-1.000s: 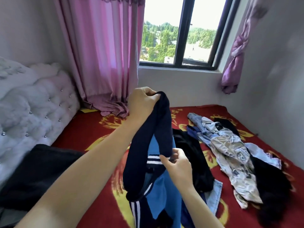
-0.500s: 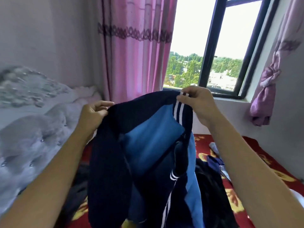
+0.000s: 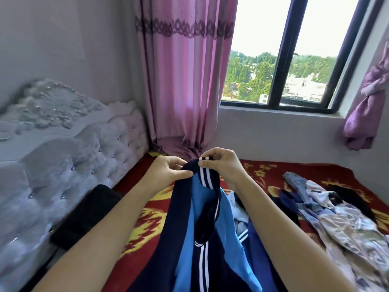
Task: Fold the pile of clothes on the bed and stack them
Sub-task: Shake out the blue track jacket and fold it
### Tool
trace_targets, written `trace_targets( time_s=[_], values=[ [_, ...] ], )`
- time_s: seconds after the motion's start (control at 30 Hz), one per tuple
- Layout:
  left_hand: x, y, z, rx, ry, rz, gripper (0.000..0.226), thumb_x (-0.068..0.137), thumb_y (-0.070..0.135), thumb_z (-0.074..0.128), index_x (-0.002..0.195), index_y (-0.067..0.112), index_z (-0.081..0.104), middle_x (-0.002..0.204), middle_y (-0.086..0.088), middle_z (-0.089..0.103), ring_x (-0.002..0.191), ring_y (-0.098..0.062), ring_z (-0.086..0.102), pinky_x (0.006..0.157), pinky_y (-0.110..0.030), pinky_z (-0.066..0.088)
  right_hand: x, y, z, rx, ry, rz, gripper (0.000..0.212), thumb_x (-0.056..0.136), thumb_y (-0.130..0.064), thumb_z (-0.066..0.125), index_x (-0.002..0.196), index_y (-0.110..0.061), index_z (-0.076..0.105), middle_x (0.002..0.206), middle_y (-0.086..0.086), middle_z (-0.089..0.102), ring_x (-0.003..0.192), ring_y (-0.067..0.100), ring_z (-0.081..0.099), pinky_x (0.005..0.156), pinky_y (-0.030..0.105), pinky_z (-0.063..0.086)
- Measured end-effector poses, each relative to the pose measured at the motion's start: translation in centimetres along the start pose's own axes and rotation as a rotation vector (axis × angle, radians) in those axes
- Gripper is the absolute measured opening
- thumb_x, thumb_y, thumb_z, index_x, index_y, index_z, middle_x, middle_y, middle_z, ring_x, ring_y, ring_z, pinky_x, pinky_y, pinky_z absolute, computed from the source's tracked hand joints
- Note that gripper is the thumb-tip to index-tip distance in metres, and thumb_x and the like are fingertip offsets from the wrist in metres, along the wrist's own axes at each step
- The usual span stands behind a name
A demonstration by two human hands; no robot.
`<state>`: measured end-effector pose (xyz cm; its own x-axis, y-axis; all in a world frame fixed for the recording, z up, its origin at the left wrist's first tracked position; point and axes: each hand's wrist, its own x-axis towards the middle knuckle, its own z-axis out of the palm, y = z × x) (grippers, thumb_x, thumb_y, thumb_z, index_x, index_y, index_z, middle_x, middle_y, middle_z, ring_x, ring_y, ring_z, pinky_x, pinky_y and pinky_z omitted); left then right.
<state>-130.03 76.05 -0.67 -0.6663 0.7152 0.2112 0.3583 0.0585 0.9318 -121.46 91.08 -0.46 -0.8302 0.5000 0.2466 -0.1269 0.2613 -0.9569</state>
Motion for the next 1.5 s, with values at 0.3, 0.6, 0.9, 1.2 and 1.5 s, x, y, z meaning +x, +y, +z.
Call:
trace_targets(
  time_s=[0.3,0.6,0.9,1.2,1.5],
  values=[
    [1.4,-0.8,0.6,-0.109,0.255,-0.007,0.018,0.078,0.001,0.070,0.066,0.015,0.067,0.052,0.013,0.065,0.048,0.004,0.057,0.050,-0.009,0.046,-9.3,10.5,2.0,-0.191,0.369,-0.041,0.039,0.081,-0.024,0.070,0.106,-0.043,0.047,0.089,-0.010,0.058,0.086,0.009,0.056,0.077,0.019,0.044],
    [2.5,0.2,1.3,-0.123,0.402,0.024,0.025,0.075,0.004,0.073,0.058,0.020,0.063,0.042,0.015,0.058,0.040,0.004,0.052,0.049,-0.015,0.046,-16.0,18.6,7.7,-0.721,0.471,-0.164,0.047,0.064,-0.058,0.052,0.098,-0.026,0.047,0.068,-0.015,0.055,0.073,0.003,0.048,0.056,0.010,0.040],
    [1.4,0.6,-0.4,-0.212,0.516,0.030,0.025,0.077,0.002,0.071,0.059,0.017,0.061,0.050,0.010,0.060,0.048,0.000,0.055,0.055,-0.014,0.048,-10.8,15.8,9.5,-0.805,0.453,-0.038,0.030,0.055,-0.029,0.081,0.078,-0.017,0.065,0.073,-0.003,0.056,0.056,0.016,0.060,0.037,0.020,0.034],
    [-2.2,2.0,-10.2,-0.166,0.584,0.178,0.040,0.078,-0.002,0.067,0.052,0.028,0.070,0.049,0.019,0.062,0.049,0.005,0.058,0.054,-0.007,0.046,-6.5,3.9,-1.7,-0.628,0.790,-0.359,0.024,0.084,-0.010,0.052,0.096,0.000,0.070,0.089,0.016,0.059,0.084,0.031,0.056,0.071,0.014,0.029],
    [-2.0,9.4,-14.7,-0.141,0.688,0.472,0.028,0.074,0.005,0.070,0.062,0.031,0.072,0.063,0.018,0.069,0.066,-0.002,0.064,0.071,-0.019,0.052,-1.0,-9.7,-4.6,-0.736,0.956,-0.699,0.032,0.090,-0.016,0.041,0.104,-0.003,0.067,0.103,0.025,0.059,0.101,0.038,0.053,0.072,0.017,0.024]
  ],
)
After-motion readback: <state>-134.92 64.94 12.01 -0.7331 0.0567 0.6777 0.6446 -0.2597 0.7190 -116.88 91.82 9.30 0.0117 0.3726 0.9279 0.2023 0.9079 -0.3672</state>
